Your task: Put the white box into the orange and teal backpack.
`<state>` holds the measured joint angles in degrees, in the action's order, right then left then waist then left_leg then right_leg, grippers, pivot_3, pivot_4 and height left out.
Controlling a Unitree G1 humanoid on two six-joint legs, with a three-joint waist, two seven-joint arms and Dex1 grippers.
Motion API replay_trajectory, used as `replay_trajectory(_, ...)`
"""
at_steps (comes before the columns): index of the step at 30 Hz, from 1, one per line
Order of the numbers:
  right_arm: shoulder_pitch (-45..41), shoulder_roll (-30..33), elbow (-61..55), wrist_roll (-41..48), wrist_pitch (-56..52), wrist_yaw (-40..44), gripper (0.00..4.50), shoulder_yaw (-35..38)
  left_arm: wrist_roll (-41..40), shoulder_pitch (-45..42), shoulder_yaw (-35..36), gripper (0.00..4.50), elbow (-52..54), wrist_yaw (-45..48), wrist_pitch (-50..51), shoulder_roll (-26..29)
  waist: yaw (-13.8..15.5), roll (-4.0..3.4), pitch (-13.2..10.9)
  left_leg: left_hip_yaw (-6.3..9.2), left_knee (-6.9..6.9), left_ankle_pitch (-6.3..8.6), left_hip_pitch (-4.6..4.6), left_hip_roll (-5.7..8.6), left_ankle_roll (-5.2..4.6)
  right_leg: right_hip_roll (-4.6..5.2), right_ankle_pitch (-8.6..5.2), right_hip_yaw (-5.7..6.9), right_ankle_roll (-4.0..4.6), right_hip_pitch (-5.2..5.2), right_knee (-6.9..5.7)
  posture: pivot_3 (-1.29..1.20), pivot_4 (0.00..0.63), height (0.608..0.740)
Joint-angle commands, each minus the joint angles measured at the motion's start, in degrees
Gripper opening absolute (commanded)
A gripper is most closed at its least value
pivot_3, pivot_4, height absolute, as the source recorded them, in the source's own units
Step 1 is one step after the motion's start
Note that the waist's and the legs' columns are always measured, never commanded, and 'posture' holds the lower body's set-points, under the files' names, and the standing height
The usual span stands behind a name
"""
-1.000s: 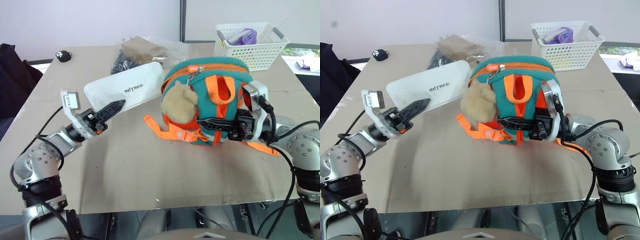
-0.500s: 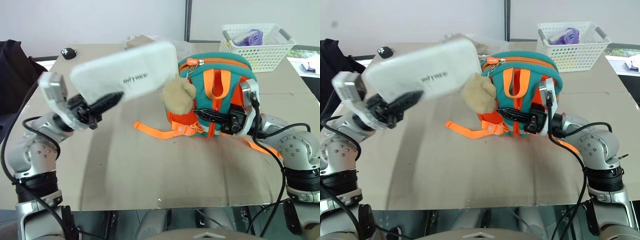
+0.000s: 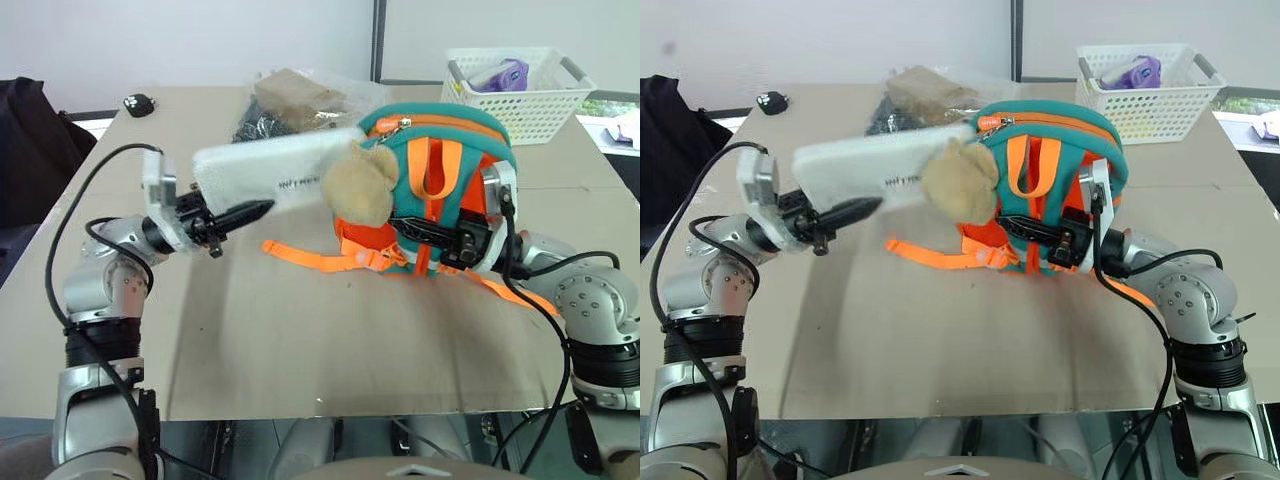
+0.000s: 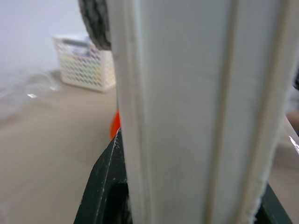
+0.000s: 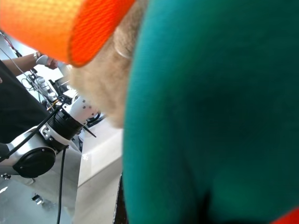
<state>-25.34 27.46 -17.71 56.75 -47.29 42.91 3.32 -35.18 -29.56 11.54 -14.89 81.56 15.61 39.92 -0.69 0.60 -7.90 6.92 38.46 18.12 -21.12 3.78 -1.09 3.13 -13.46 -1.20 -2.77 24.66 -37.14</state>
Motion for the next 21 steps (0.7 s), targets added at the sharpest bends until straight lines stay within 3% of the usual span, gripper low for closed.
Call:
replay_trajectory(1, -0.33, 0.19, -2.49, 1.03, 0.98, -0.15, 0.02, 2.24, 4.42, -5.0, -4.0, 1.18, -3.85, 2.69, -3.33, 0.24, 0.02, 0.01, 0.0, 0.04, 0.04, 0.0, -0.04, 0.01, 0.0, 0.0, 0.0, 0.1, 0.0, -0.01, 0.0, 0.0, 0.15, 0.74)
replay_trajectory(4, -0.39, -0.13, -2.53, 0.52, 1.33, -0.49, 0.02, 1.87, 13.87, -16.44, -12.67, 1.18, -10.31, -3.6, -1.4, -3.69, 0.52, 0.03, 0.0, 0.21, 0.15, 0.0, -0.11, 0.07, -0.01, 0.02, 0.0, 0.29, -0.01, -0.06, 0.01, 0.0, 0.15, 0.74)
replay_trajectory(7, 0.06, -0.65, -2.96, 0.18, 1.64, -1.06, 0.02, 1.6, 16.88, -26.67, -16.0, 1.18, -14.04, -9.43, -1.58, -12.19, 0.96, 0.02, 0.0, 0.4, 0.5, 0.02, -0.37, 0.18, -0.05, 0.01, 0.01, 0.49, -0.02, -0.07, 0.0, 0.0, 0.15, 0.74)
replay_trajectory(11, -0.07, -2.53, -3.41, -0.62, 2.24, -2.44, 0.02, 0.43, 20.4, -34.4, -19.22, 1.18, -22.61, -9.81, -4.48, -20.24, -0.42, 0.03, -0.02, 0.42, 0.83, 0.06, -0.76, 0.29, -0.12, 0.11, 0.03, 0.51, -0.06, 0.19, -0.06, 0.0, 0.15, 0.74)
replay_trajectory(14, 0.12, -3.59, -4.03, -1.03, 2.45, -3.31, 0.0, -0.08, 21.29, -36.68, -19.45, 2.43, -26.39, -9.73, -4.99, -22.84, -1.63, 0.03, -0.02, 0.42, 0.8, 0.06, -0.72, 0.29, -0.11, 0.1, 0.02, 0.42, -0.06, 0.3, -0.25, 0.0, 0.15, 0.74)
replay_trajectory(18, 0.67, -4.34, -4.94, -1.1, 2.48, -4.48, 0.0, 0.33, 17.75, -34.85, -15.8, 4.15, -22.86, -8.48, -0.79, -21.27, -2.06, 0.02, -0.02, 0.33, 0.78, 0.05, -0.71, 0.25, -0.1, 0.04, 0.02, 0.15, -0.05, 0.54, -0.65, 0.0, 0.15, 0.74)
replay_trajectory(19, 0.83, -4.39, -5.08, -1.16, 2.52, -4.6, 0.0, 0.43, 16.78, -33.93, -14.77, 4.48, -21.08, -8.23, 0.38, -20.39, -2.11, 0.02, -0.02, 0.27, 0.78, 0.05, -0.68, 0.24, -0.1, 0.03, 0.02, 0.1, -0.05, 0.56, -0.7, 0.0, 0.15, 0.74)
replay_trajectory(21, 1.12, -4.45, -5.24, -1.4, 2.63, -4.7, 0.0, 0.45, 15.02, -32.16, -13.16, 4.48, -17.1, -8.2, 2.33, -18.95, -2.22, 0.02, -0.02, 0.19, 0.79, 0.05, -0.7, 0.22, -0.1, 0.01, 0.02, -0.02, -0.05, 0.65, -0.75, 0.0, 0.15, 0.74)
